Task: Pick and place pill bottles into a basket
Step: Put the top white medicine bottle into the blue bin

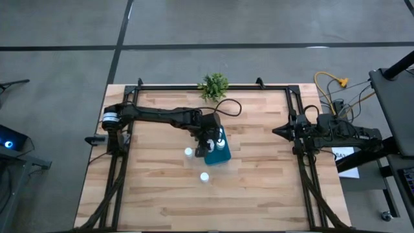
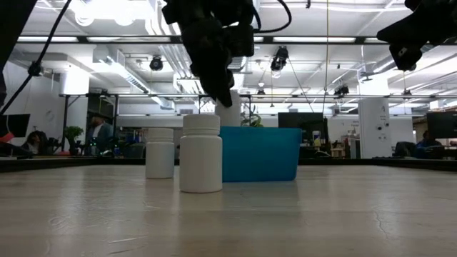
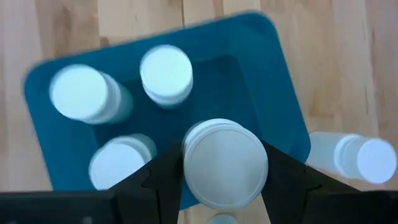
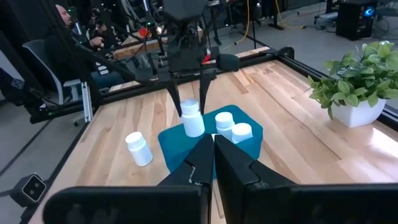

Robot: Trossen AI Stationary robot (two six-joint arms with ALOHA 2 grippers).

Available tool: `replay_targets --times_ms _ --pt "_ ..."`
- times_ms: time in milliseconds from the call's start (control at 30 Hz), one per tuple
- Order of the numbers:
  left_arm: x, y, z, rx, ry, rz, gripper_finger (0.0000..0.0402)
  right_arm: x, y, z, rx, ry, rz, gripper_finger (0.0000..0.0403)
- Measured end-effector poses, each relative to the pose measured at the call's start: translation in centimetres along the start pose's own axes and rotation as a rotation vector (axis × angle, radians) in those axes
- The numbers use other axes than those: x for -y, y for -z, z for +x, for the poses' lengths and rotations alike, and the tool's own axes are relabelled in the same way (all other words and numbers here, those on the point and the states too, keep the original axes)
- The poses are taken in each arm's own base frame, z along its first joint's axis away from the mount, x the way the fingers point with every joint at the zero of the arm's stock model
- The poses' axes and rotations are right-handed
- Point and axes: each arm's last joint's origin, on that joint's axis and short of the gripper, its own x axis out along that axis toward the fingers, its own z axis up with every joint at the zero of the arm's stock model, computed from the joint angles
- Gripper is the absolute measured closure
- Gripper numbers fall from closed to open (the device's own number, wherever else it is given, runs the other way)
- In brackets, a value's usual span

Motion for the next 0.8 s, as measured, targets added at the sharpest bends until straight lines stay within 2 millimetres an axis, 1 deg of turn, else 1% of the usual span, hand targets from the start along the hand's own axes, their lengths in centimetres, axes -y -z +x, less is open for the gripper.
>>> replay_targets --times_ms 67,333,500,800 --pt "0.0 0.1 0.1 -0.005 0.001 -0.001 0.0247 0.0 0.0 0.0 0.001 0.001 0.0 0.0394" --pt "0.0 -0.6 0.1 0.064 0.008 -0.012 0.0247 0.0 0.0 0.0 0.001 0.002 0.007 0.0394" --pt "0.1 -0.3 0.8 0.043 0.011 -0.014 0.0247 0.0 0.0 0.0 0.002 0.002 0.008 0.0394" --pt "0.1 -0.1 2.6 0.0 0.014 -0.012 0.0247 0.0 0.0 0.0 0.003 0.002 0.011 0.0394"
